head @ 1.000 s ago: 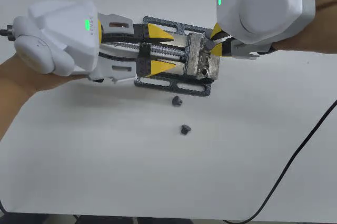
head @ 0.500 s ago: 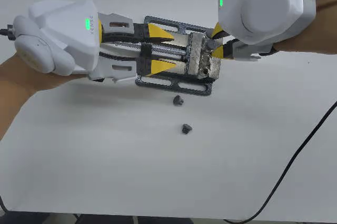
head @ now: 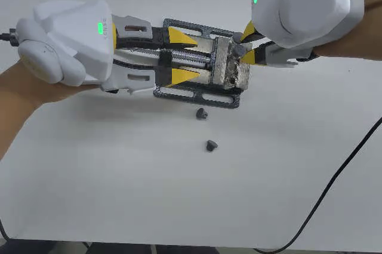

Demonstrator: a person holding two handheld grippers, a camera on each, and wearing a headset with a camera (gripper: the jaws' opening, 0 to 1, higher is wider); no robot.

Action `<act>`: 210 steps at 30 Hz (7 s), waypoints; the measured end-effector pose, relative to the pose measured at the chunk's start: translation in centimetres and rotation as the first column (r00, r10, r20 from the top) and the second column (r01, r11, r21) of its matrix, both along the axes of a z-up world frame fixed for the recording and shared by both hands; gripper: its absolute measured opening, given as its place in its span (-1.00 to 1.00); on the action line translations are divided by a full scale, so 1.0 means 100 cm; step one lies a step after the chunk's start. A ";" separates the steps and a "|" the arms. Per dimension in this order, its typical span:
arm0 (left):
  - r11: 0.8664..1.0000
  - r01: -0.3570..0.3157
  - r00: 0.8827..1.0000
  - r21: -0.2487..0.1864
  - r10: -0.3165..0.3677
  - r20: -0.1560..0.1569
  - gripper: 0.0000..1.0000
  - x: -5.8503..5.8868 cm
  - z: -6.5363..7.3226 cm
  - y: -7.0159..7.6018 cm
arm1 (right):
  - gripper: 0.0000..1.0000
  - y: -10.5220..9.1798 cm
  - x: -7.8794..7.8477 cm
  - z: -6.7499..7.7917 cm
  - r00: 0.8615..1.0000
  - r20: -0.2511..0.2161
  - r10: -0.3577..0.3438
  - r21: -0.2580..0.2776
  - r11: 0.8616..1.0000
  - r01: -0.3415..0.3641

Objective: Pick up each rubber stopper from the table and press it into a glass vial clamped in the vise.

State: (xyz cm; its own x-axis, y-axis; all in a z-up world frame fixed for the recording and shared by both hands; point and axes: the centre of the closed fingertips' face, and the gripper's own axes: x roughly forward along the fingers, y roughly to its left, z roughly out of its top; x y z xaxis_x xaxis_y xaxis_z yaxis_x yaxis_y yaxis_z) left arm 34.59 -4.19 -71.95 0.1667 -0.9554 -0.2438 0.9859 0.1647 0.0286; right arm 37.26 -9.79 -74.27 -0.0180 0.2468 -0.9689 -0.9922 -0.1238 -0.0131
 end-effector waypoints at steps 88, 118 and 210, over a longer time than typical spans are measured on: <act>1.000 -0.012 1.000 0.001 0.012 0.003 -0.61 -0.002 0.005 0.000 | -0.94 0.008 -0.001 -0.004 0.999 0.006 0.031 0.006 0.999 -0.031; 1.000 -0.018 1.000 0.002 0.018 0.004 -0.61 -0.002 0.003 0.004 | -0.93 0.007 -0.001 -0.004 0.999 0.001 0.033 0.005 0.999 -0.033; 1.000 -0.020 1.000 0.006 0.020 0.008 -0.57 0.016 -0.001 -0.003 | -0.88 0.006 0.000 -0.012 0.999 -0.041 -0.004 -0.073 0.997 0.001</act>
State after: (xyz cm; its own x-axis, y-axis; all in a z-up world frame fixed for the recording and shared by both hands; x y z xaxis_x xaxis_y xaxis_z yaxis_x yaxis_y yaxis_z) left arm 36.23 -4.53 -72.00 0.1877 -0.9504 -0.2481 0.9822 0.1842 0.0373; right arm 37.22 -9.17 -75.46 -0.0579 0.1757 -0.9827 -0.9920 -0.1208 0.0369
